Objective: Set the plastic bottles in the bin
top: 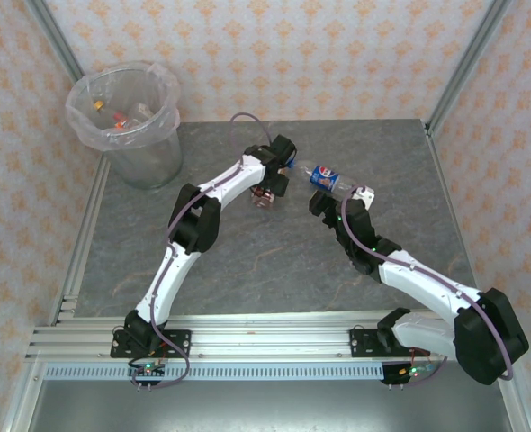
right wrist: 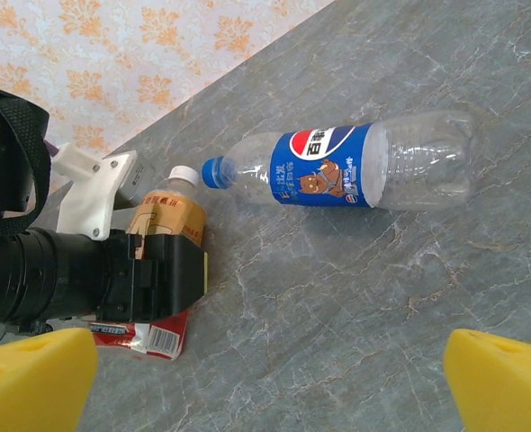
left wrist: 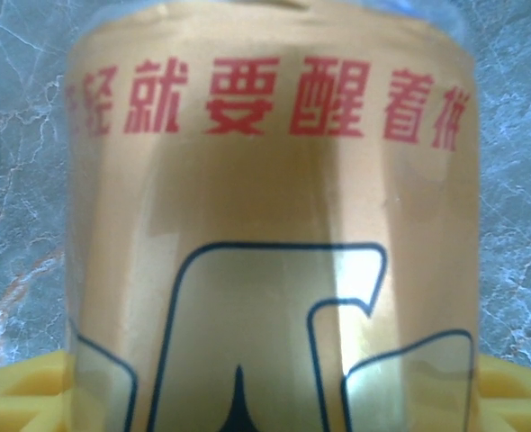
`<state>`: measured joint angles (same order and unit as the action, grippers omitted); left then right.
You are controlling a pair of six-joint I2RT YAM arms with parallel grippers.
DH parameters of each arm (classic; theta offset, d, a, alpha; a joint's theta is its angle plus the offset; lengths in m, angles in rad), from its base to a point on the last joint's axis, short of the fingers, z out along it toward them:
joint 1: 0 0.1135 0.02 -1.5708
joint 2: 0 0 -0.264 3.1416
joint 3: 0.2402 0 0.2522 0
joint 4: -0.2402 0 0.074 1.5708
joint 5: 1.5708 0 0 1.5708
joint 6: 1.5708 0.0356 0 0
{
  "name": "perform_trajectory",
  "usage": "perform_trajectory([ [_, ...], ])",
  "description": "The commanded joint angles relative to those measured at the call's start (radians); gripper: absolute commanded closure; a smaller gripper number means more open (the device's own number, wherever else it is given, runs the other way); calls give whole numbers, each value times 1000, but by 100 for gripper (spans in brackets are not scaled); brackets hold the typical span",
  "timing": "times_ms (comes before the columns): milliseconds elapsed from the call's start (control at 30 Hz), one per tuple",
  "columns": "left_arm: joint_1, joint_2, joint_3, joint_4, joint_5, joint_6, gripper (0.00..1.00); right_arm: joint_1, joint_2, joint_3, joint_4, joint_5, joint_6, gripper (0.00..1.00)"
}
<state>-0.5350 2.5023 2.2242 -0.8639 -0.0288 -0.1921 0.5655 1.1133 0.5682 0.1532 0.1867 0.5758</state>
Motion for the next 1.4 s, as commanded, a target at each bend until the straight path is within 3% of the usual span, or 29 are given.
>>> perform_trajectory([
  [0, -7, -67, -43, -11, -27, 8, 34, -9, -10, -8, 3, 37, 4, 1],
  [500, -7, -342, -286, 101, 17, -55, 35, -12, 40, 22, 12, -39, -1, 1],
  [900, -4, -562, -452, 134, -59, -70, 37, -11, 48, 9, 47, -24, 13, 1],
  [1367, 62, -820, -537, 134, -195, -61, 42, -11, 107, 29, 88, -65, 24, 1],
])
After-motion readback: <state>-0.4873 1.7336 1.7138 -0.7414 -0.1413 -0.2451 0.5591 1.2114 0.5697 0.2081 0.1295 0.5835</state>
